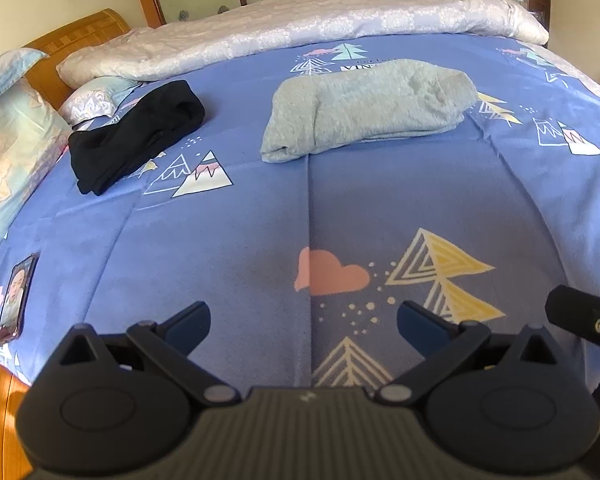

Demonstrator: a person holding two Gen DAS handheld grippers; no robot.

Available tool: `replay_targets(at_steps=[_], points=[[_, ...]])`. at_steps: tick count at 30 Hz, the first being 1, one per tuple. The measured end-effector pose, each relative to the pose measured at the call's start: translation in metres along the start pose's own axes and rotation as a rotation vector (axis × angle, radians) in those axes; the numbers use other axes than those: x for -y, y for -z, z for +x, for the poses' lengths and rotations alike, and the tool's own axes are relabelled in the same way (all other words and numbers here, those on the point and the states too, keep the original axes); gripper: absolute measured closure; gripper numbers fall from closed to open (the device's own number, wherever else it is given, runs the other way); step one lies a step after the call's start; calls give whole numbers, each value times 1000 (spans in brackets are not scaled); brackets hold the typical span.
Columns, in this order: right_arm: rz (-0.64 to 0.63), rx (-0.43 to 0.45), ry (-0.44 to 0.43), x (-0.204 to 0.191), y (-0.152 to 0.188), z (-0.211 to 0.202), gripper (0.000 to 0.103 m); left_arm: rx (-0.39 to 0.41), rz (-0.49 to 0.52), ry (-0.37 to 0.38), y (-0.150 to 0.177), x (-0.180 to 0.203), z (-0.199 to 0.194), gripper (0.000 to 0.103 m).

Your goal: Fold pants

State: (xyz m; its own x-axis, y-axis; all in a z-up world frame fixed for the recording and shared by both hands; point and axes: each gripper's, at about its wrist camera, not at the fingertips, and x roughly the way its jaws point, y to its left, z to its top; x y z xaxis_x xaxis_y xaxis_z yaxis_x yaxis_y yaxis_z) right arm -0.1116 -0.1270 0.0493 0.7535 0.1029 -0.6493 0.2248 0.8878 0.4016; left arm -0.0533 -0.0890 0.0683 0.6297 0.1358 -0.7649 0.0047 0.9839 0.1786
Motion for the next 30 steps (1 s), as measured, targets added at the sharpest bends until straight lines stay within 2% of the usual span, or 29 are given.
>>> replay_targets(at_steps=[9, 30], points=[[11, -21, 3, 6, -1, 4, 0, -30, -7, 6, 1, -1, 9, 0], [26, -32, 4, 10, 1, 4, 0, -36, -8, -34, 2, -1, 11, 0]])
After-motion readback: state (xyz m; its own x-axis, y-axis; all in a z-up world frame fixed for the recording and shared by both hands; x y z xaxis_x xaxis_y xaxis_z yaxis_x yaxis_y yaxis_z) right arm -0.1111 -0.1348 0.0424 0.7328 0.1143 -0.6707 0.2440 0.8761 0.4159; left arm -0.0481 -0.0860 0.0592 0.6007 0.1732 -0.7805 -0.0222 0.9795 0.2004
